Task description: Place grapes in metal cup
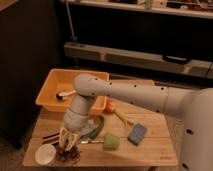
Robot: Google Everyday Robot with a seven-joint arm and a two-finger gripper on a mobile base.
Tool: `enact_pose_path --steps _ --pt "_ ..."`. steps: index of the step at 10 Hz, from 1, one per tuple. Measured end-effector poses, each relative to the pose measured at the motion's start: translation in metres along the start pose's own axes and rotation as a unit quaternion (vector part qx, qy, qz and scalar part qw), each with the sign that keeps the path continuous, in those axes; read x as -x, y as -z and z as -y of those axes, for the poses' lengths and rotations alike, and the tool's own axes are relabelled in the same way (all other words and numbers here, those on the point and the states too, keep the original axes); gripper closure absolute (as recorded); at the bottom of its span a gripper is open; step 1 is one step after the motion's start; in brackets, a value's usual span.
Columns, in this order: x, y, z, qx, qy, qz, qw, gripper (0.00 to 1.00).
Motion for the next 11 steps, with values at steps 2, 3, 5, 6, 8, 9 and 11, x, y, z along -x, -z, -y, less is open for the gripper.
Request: enact_pose_path --steps 2,3,5,6,8,9,11 --pt "-0.006 -0.006 0.004 -0.006 -0.008 -0.003 0.9999 1.00" --pt "-0.009 -0.009 0.006 -0.014 -0.014 -0.003 0.9998 1.00" --pt "-0.016 -0.012 0.008 -0.024 -0.028 0.000 0.9993 1.00" --pt "-0.020 -0.014 0.010 -0.022 -0.040 0.001 0.9990 1.00" --pt "-0.025 -0.013 0.010 -0.026 -0.054 0.001 0.9982 1.00" --pt "-0.026 -0.011 0.012 -0.027 -0.060 0.002 0.9978 1.00" --pt "-0.024 -0.009 0.017 -0.023 -0.060 0.008 0.9979 1.00"
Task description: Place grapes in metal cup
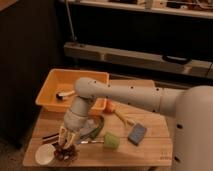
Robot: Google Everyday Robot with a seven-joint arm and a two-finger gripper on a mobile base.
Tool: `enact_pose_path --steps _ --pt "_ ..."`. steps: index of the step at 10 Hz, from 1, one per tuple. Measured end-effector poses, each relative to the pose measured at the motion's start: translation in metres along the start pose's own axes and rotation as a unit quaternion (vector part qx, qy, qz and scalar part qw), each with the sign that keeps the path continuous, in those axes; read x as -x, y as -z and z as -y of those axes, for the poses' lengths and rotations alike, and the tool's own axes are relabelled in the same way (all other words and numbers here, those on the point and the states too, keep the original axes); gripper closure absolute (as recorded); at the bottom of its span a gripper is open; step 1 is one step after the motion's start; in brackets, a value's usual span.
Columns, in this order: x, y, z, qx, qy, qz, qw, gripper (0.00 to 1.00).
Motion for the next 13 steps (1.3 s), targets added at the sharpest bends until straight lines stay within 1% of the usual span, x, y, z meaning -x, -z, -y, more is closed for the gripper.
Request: enact_pose_path --steps 3,5,6,8,9,13 --pt "0.015 0.017 0.006 0.001 0.012 0.021 0.9997 1.00" --pt "0.015 0.021 0.007 0.003 0.013 0.030 0.9995 1.00" --pt "0.012 0.018 0.007 0.010 0.011 0.034 0.9993 1.00" --pt "0.005 0.011 0.005 0.026 0.004 0.034 0.9991 1.00" --pt "-0.001 0.010 0.002 0.027 -0.004 0.032 0.9991 1.00" --pt "-0.012 0.025 -0.002 0.013 -0.015 0.022 0.9996 1.00"
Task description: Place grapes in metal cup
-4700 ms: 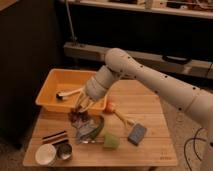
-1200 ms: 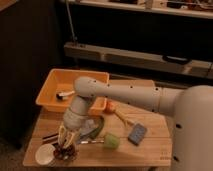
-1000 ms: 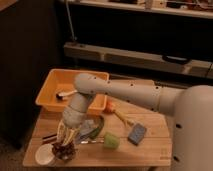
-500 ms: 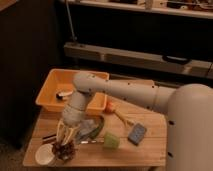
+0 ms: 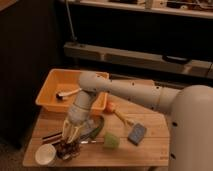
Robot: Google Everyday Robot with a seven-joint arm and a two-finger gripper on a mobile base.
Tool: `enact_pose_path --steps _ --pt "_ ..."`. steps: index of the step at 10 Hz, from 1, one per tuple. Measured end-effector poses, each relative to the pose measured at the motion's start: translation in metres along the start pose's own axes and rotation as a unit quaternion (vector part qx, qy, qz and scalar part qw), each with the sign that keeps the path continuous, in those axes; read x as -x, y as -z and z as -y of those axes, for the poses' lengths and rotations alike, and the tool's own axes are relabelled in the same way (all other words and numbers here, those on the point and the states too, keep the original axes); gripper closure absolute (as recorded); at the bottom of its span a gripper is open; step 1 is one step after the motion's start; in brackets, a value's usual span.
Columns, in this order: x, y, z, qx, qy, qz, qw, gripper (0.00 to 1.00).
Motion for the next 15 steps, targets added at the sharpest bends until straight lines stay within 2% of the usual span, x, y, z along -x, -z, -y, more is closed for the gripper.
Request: enact_pose_path --steps 4,5,10,12,15 --pt "-0.007 -0.011 0.000 0.015 -0.007 0.008 0.9998 0.99" --pt "-0.009 -0.013 0.000 0.019 -0.010 0.008 0.9997 0.93" --pt "-0.008 -0.022 0.004 0.059 -0.026 0.004 0.9979 0.41" --pt "-0.011 -0.026 0.002 0.074 -0.031 0.003 0.9968 0.26" --pt "-0.015 -0.027 -0.002 0.084 -0.038 0.003 0.9958 0.26"
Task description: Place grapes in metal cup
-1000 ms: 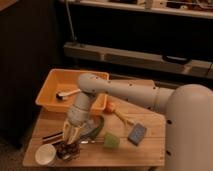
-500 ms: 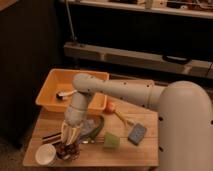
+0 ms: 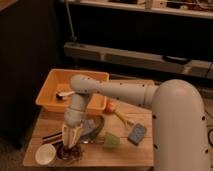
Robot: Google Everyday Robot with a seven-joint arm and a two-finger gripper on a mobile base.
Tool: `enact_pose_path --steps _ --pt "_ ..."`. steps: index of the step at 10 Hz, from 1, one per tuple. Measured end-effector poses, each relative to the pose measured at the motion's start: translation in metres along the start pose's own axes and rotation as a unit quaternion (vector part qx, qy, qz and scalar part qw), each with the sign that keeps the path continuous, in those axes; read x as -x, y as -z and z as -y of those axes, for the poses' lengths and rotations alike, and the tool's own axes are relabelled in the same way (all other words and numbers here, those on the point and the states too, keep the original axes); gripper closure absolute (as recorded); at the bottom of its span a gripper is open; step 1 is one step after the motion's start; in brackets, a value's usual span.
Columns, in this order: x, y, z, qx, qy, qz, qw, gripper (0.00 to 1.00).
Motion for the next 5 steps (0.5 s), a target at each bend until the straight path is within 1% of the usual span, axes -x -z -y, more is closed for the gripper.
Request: enact_pose_path --steps 2,3,4,5 --pt "-0.0011 0.0005 -0.0006 -0.004 -0.001 0.004 1.0000 0.26" --pt "0.0000 0.0002 0.0016 -0.011 0.001 0.008 0.9999 0.26" --pt "0.0011 0.0015 0.0030 -0.022 0.006 0.014 0.9997 0.26" --pt "0.0004 0.0030 0.0022 -0.026 0.006 0.015 0.9995 0.26"
